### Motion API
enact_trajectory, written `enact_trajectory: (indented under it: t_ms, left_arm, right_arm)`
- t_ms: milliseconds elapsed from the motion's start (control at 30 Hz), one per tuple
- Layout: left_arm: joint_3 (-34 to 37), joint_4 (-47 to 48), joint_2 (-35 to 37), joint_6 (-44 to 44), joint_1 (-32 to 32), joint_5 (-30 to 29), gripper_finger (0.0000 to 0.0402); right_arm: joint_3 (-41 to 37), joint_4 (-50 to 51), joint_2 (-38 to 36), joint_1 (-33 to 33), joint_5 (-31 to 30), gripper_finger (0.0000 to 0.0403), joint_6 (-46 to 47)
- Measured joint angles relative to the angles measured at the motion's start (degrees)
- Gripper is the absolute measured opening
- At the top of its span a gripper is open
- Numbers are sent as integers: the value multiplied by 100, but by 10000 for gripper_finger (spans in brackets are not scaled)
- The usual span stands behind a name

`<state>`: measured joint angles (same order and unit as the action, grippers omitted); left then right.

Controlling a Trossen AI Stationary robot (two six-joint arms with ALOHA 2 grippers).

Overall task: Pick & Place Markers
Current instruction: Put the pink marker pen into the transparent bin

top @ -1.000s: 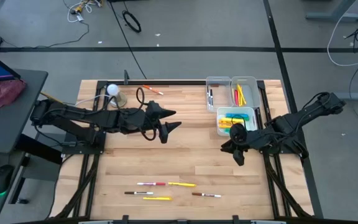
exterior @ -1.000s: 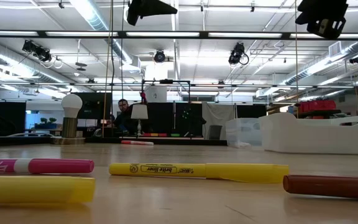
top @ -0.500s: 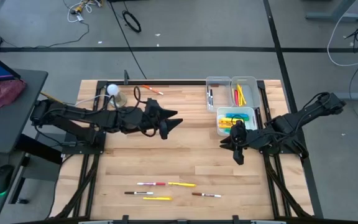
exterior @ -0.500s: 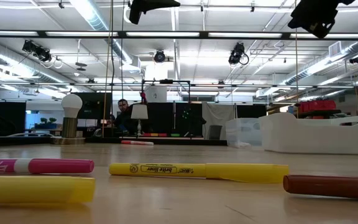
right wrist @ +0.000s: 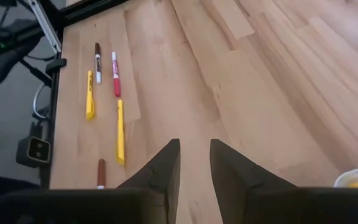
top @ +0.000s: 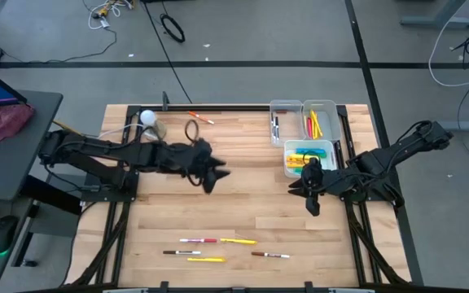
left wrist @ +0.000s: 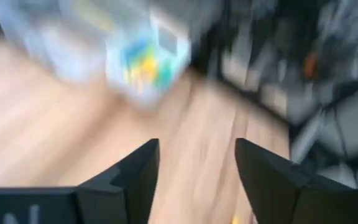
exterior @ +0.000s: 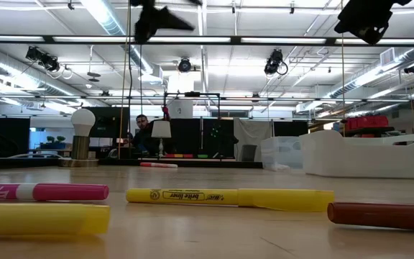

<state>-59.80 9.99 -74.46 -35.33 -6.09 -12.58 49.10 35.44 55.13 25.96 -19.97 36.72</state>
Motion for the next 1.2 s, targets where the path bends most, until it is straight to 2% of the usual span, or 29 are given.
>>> enact_trajectory:
  t_ms: [67,167,300,400,533,700,833,967,1067,1200]
  left_arm:
    - [3,831,9,10,-30,534,198]
    - [4,1929,21,169,-120,981,176]
    - [4,3342,22,521,-312,1029,156]
    - [75,3764,22,907,-544,1013,140]
    - [332,3734,22,1490,-1070,1015,124]
    - [806,3420,22,1648,-1794,1017,126]
    - [1107,2751,22,1617,-2296,1013,164]
    - [1506,1588,22,1367,-2688,973,214]
    - [1840,890,22,1249,-2972,480,234]
    - [2171,328,-59,1075,-3231,-288,237]
  right_arm:
    - [0,-1,0,0,-15,87,184]
    - [0,0,18,-2,-258,87,307]
    - [-3,-1,94,-8,-809,87,650]
    - [-4,-6,217,-11,-966,87,928]
    - [-4,-26,504,-9,-960,87,1523]
    - [-4,-337,983,-9,-742,87,2134]
    - [-4,-926,1355,-2,-473,87,2017]
    - [-4,-1185,1522,0,-309,87,1741]
    - [-4,-1160,1534,2,-253,87,1543]
    - [-4,-1081,1534,0,-231,87,1091]
